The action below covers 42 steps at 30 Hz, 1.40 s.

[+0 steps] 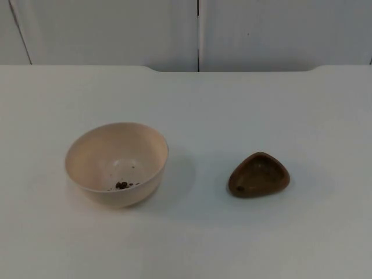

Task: Pick up the bowl with the left hand and pour the coffee beans from the cup into the bowl with the right hand.

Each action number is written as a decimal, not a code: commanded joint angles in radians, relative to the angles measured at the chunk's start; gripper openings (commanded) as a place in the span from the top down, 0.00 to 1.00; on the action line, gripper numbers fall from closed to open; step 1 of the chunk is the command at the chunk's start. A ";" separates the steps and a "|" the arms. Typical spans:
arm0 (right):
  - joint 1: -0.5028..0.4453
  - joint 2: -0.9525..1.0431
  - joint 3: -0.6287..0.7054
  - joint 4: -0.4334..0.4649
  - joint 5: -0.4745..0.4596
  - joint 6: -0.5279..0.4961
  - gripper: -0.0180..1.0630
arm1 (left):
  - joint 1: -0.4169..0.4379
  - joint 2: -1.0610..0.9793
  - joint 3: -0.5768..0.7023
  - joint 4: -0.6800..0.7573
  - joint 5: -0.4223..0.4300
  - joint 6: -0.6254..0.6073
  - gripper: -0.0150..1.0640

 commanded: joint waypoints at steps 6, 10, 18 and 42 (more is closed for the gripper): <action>0.001 -0.004 0.042 0.005 -0.042 -0.012 0.26 | 0.002 -0.109 0.131 0.023 0.002 0.002 0.16; 0.001 -0.004 0.042 0.002 -0.042 -0.013 0.26 | 0.002 -0.161 0.138 0.041 -0.008 -0.010 0.16; 0.001 -0.004 0.042 -0.001 -0.042 -0.013 0.26 | 0.002 -0.194 0.138 0.091 -0.017 -0.057 0.16; 0.001 -0.004 0.042 -0.003 -0.042 -0.013 0.26 | 0.002 -0.194 0.158 0.191 0.114 -0.144 0.16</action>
